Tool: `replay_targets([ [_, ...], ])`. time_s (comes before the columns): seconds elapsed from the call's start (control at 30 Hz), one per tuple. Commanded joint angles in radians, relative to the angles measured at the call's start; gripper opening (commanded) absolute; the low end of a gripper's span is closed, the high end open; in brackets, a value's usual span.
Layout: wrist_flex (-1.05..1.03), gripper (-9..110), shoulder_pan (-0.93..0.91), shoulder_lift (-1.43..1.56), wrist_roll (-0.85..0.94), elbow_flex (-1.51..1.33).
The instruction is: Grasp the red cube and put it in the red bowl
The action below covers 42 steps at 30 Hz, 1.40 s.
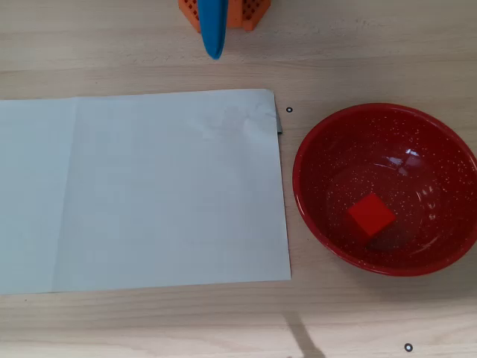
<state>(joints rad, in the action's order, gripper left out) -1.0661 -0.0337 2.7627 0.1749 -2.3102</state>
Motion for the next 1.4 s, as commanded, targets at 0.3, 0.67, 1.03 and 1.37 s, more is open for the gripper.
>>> replay_targets([
  [0.3,0.397,0,0.029,0.321,-0.038,-0.454],
  [0.67,0.512,0,0.021,0.532,-0.046,-0.779],
  [1.03,0.212,0,0.038,0.532,-0.009,-0.83],
  [1.37,0.147,0,0.052,0.531,-0.005,-0.83],
])
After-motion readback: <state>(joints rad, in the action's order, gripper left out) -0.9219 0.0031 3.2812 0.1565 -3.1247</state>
